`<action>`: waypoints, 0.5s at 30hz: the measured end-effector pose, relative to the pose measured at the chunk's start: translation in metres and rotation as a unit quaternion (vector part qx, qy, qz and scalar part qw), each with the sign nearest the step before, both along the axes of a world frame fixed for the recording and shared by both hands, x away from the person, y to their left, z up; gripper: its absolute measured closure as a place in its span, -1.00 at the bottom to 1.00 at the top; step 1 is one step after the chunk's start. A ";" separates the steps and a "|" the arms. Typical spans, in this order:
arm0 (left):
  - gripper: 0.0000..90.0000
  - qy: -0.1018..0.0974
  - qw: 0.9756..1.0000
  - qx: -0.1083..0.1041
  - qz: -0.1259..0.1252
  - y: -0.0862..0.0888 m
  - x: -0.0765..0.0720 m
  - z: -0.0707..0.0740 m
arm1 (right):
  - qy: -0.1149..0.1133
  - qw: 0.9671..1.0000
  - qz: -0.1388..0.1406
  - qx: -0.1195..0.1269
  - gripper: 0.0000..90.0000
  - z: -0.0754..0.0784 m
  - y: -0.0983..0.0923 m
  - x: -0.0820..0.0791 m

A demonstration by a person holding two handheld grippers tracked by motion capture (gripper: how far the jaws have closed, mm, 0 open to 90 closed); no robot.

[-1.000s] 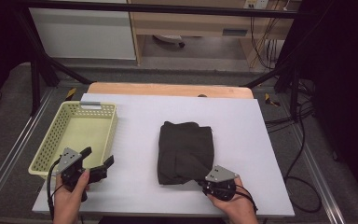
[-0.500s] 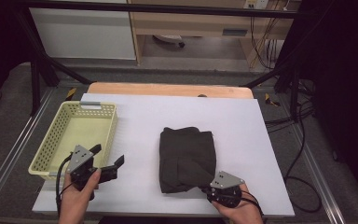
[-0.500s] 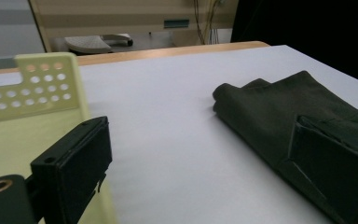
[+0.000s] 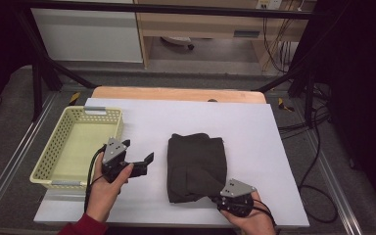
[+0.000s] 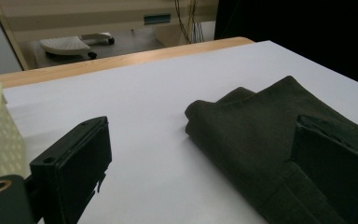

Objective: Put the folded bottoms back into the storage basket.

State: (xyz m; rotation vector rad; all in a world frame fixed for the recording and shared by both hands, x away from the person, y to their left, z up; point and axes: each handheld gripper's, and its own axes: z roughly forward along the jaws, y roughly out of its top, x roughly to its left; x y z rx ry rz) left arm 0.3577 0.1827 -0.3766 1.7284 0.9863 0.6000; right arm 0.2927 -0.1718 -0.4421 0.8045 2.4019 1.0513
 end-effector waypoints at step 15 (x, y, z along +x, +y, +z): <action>-0.88 0.033 0.999 0.010 -0.011 -0.033 0.043 -0.012 | 0.000 1.000 0.000 0.002 0.29 0.000 0.000 0.000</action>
